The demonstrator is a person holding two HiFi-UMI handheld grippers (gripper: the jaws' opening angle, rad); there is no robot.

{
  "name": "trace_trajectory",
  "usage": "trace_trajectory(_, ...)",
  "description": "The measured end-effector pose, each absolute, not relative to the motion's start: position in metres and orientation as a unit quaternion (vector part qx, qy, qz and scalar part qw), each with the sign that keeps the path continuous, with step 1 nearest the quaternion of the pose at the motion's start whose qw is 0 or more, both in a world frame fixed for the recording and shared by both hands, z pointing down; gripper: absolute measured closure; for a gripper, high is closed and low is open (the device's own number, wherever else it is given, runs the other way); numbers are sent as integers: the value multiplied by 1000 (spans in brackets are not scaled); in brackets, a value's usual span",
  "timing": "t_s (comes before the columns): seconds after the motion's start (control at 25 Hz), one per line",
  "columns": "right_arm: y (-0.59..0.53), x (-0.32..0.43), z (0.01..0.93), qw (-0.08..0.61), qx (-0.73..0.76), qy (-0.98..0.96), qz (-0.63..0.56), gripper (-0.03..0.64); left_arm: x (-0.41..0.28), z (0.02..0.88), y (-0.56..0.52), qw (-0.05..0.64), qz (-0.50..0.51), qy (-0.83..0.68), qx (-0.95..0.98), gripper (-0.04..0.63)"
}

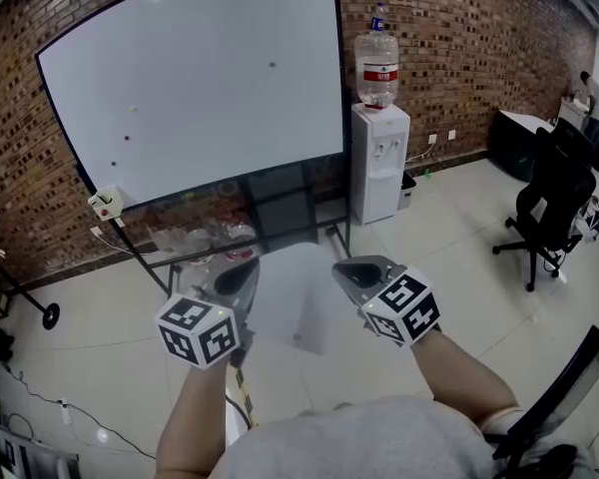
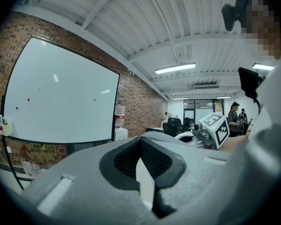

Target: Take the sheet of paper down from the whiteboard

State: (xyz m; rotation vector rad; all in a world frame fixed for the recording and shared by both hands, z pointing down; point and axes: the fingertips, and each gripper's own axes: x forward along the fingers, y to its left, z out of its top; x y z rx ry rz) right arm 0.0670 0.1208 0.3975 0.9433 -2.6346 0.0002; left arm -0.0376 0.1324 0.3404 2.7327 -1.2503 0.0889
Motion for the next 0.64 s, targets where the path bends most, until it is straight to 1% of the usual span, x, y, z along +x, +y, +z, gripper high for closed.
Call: trace_trajectory(0.64, 133, 64, 394, 173, 329, -928, -10, 615, -37, 335, 144, 62, 33, -415, 907, 594)
